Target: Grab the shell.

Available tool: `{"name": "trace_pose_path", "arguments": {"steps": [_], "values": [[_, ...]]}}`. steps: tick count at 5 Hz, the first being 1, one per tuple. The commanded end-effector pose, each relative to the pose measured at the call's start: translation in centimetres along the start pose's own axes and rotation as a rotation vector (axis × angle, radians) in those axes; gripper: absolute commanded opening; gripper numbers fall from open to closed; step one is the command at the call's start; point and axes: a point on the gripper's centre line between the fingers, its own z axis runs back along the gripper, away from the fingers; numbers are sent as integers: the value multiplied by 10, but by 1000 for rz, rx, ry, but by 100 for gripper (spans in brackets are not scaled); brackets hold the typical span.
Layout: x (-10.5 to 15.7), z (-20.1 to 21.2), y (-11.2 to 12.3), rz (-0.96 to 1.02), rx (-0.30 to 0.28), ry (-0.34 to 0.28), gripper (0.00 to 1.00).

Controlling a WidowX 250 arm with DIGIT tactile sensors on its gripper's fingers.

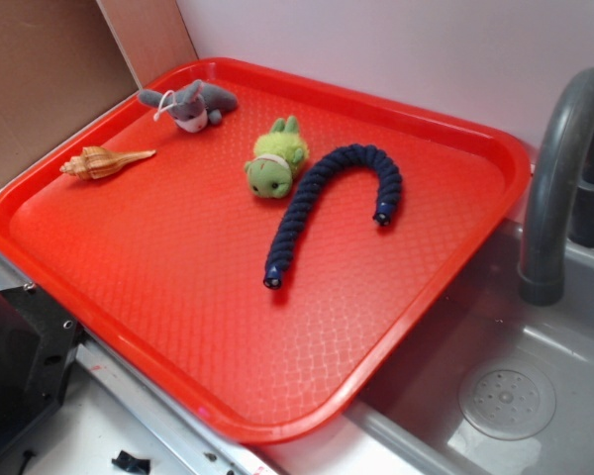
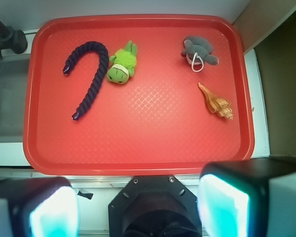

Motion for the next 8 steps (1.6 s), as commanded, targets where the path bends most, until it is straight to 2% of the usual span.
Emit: {"name": "trace_pose_path", "arguments": {"steps": [1,2,3,4,5,6,7,8], "values": [[0,0,0,0,0,0,100],[8,-12,18,-54,-30,-62,100],[23,-37,50,-190,-6,-142,100],[38,-63,78,-332,-19,-164,100],[49,-84,102,-461,-4,-153,100],[57,-113,125,-502,47,-104,100],[58,-128,130,-518,80,-65,100],[55,-158,146,-496,104,-13,100]]}}
